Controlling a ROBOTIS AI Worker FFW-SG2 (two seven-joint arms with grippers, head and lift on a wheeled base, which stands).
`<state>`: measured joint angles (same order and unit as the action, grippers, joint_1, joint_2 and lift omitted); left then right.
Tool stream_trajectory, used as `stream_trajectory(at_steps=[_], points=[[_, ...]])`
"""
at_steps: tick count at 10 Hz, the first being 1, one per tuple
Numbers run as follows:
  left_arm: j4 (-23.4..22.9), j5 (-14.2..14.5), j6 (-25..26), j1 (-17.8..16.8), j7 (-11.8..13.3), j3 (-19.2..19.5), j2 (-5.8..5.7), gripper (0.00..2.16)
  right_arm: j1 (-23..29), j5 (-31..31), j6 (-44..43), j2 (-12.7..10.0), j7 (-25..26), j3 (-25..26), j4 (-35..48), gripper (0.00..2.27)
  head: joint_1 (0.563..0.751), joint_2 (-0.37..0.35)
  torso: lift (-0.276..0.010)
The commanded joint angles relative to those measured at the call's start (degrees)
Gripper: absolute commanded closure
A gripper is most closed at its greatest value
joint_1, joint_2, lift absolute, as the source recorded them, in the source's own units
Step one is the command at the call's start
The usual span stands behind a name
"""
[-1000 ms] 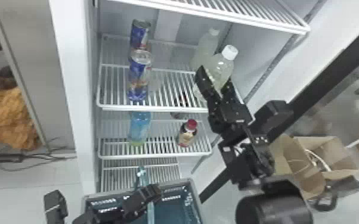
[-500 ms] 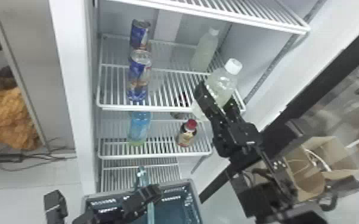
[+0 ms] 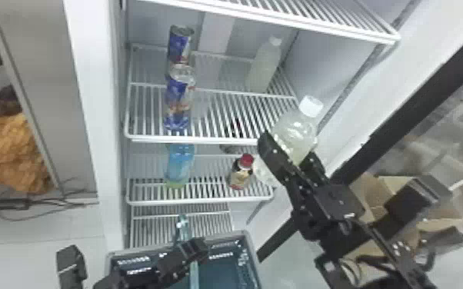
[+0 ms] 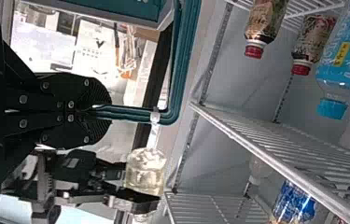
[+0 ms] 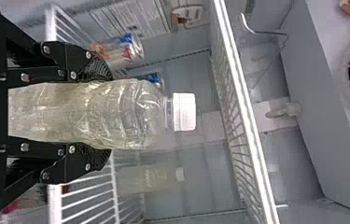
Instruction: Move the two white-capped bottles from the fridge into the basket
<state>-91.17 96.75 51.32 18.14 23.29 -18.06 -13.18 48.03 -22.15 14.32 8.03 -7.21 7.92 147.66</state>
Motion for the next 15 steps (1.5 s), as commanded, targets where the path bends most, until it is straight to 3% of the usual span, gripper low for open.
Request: stream_trajectory(at_steps=[1,4,8,15], points=[[-0.03,-0.09,0.00,0.00,0.01,0.00,-0.09,1.16,3.86,-0.70,4.52,-0.39,-0.44,1.33,4.28,0.90,0.695,-0.350,0.000],[-0.03,-0.21,-0.14,0.00,0.01,0.12,-0.09,1.16,7.94,-1.39,13.66,-0.83,-2.28,3.62,8.78,0.90,0.695,-0.350,0.000],[0.11,-0.32,-0.14,0.14,0.01,0.23,-0.18,1.16,9.34,0.56,31.24,-0.12,-5.71,7.05,12.72,0.90,0.695,-0.350,0.000],[0.25,-0.55,0.28,0.00,-0.17,0.23,-0.18,1.16,0.76,1.70,51.35,2.07,-9.05,4.99,6.67,0.90,0.695,-0.350,0.000]])
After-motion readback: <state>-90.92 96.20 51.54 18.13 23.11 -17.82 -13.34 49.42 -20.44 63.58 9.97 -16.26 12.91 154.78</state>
